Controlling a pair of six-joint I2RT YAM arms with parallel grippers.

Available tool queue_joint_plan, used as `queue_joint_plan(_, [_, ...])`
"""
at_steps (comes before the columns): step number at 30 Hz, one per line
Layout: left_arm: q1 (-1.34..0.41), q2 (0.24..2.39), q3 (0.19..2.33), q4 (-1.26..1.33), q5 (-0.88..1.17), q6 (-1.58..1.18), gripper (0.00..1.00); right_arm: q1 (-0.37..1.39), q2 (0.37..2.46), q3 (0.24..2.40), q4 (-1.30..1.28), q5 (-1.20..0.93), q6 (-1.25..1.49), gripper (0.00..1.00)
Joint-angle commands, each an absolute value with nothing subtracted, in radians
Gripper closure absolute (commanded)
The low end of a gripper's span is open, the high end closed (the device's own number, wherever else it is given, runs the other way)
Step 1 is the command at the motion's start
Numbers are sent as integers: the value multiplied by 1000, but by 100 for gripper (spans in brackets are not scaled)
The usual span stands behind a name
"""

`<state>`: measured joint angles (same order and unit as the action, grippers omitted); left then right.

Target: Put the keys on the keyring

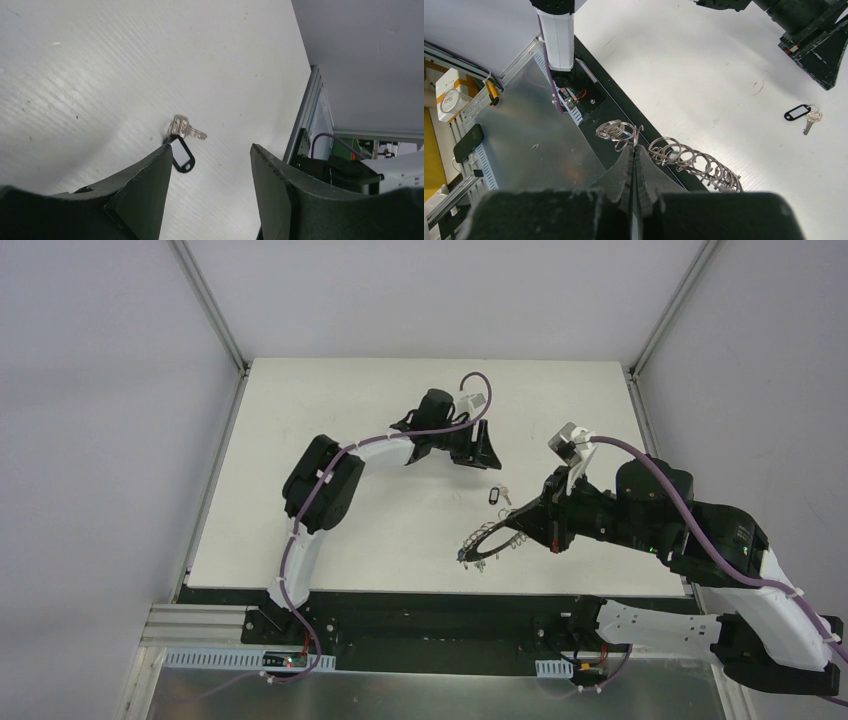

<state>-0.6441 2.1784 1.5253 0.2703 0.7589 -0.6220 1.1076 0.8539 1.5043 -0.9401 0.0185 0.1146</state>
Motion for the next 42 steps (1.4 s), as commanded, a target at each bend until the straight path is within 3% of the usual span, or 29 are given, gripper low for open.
queue_joint_plan(1, [-646, 2231, 1642, 126, 779, -566, 42, 1109, 841, 1531, -904, 11, 119, 100])
queue_joint_plan(42, [-715, 2421, 1807, 25, 739, -505, 48, 1109, 801, 1473, -886, -42, 117, 100])
